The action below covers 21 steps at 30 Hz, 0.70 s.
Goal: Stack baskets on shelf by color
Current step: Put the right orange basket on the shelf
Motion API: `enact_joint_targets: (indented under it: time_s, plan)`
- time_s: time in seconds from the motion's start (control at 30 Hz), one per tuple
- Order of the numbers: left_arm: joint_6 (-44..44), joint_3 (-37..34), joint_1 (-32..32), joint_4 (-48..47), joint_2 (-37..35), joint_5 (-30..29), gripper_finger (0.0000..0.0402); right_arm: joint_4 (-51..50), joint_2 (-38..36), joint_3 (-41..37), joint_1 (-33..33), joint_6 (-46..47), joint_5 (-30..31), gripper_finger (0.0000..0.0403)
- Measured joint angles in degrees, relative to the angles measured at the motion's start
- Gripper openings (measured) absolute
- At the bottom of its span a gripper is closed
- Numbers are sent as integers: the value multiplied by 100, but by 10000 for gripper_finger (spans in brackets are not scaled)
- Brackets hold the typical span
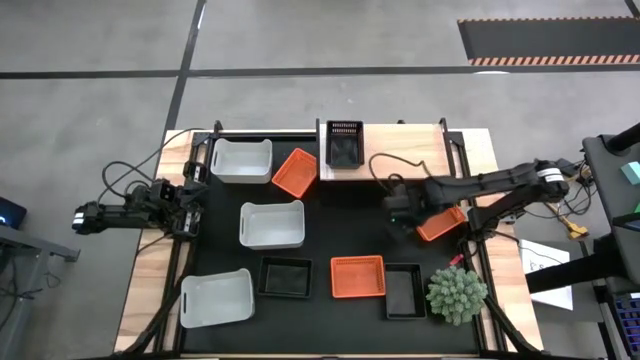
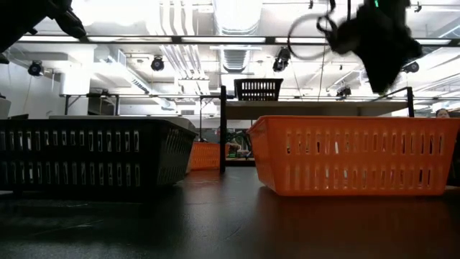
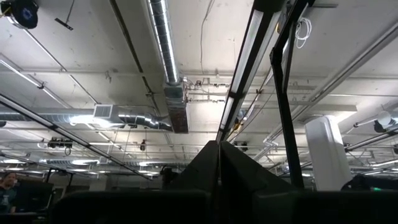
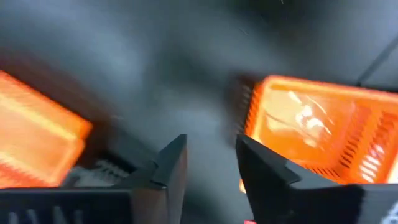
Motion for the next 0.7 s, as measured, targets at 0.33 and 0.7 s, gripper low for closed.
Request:
enact_joint_targets:
  time_s: [0.33,0.7]
  plan:
    - [0,0,0,-7,0,0,0,73,156,-1014,0,337,-3,184]
    - [-46,0,0,-15,0,2,0,1601,150,-1815,0,333,49,174]
